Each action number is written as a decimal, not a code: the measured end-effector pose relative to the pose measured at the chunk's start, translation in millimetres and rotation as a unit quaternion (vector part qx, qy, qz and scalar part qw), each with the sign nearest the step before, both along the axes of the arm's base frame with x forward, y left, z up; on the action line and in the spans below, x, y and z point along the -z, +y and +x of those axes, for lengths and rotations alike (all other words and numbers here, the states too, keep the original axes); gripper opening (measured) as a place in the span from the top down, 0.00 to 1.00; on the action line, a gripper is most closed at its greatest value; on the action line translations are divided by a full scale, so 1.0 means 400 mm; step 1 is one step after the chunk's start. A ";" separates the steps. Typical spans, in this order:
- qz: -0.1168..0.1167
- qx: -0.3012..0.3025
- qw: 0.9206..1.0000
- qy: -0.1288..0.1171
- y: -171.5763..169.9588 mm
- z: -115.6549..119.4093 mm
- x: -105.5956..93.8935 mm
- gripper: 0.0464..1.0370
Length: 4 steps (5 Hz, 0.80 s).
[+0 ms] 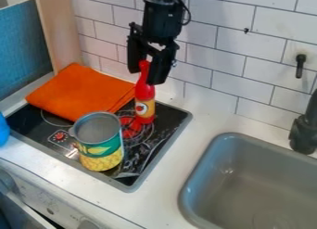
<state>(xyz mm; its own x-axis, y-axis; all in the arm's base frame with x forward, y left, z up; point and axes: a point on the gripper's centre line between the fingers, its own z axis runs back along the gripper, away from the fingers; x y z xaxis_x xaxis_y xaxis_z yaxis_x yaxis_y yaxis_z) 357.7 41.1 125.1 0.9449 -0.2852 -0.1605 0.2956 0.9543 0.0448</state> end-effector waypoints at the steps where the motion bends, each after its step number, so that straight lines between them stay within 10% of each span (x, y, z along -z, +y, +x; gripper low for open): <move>1: 0.001 -0.005 1.000 -0.007 0.010 -0.003 -0.015 0.03; 4: 0.004 -0.101 0.993 -0.064 0.134 -0.141 -0.162 0.04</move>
<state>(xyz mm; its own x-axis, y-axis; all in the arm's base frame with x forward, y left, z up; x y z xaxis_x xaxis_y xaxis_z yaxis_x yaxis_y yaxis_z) 301.3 94.5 189.8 0.9955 -0.0870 -0.0364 0.0896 0.9929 0.0780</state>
